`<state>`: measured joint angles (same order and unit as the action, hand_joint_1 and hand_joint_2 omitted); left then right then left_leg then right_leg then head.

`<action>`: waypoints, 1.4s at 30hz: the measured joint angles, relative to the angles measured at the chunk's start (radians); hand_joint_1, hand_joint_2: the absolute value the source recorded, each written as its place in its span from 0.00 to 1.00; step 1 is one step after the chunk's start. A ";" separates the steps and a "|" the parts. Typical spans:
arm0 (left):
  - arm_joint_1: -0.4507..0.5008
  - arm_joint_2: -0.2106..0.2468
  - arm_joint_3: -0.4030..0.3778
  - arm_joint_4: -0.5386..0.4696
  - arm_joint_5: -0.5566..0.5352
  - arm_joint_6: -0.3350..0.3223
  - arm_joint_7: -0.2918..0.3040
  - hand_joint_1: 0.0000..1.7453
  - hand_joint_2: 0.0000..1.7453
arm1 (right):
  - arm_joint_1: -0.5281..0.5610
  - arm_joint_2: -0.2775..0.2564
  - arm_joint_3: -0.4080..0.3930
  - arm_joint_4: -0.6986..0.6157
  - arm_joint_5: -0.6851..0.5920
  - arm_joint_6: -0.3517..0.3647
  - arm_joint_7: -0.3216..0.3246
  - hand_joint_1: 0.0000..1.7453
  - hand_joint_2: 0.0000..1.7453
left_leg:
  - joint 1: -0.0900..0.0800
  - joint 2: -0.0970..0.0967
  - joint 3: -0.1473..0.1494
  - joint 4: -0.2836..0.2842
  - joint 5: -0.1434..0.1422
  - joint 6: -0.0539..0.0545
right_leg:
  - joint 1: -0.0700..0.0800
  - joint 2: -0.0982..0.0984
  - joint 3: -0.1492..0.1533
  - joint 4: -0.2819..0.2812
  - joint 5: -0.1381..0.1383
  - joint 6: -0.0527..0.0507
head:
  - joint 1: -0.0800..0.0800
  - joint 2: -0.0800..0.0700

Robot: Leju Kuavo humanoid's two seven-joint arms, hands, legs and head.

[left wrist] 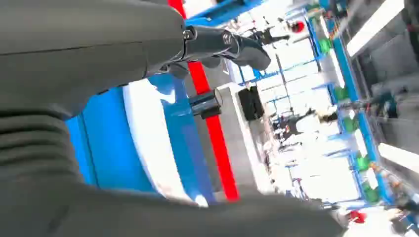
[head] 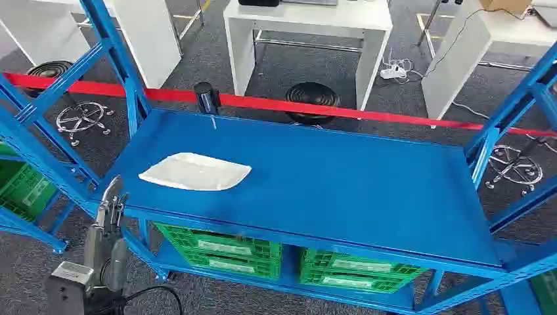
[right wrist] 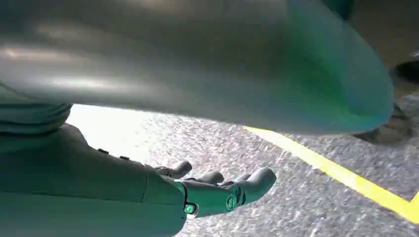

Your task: Take the parts from the cabinet and place them on the table.

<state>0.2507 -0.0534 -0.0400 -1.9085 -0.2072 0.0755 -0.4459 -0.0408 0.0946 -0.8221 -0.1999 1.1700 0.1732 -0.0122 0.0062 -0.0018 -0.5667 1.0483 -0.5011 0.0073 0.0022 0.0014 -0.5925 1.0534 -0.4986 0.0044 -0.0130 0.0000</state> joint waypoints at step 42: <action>-0.473 0.355 -0.181 0.655 -0.893 0.277 0.119 0.00 1.00 | -0.008 -0.007 -0.019 0.000 0.023 0.001 0.001 0.00 0.00 | -0.004 0.001 0.010 -0.034 0.015 -0.020 | -0.001 0.002 -0.006 -0.020 0.024 -0.017 | 0.000 0.000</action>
<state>-0.2219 0.3014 -0.2209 -1.2536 -1.1006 0.3528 -0.3273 -0.0491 0.0874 -0.8415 -0.1999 1.1929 0.1743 -0.0114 0.0026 -0.0003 -0.5572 1.0140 -0.4859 -0.0125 0.0016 0.0035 -0.5989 1.0331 -0.4743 -0.0123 -0.0126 0.0000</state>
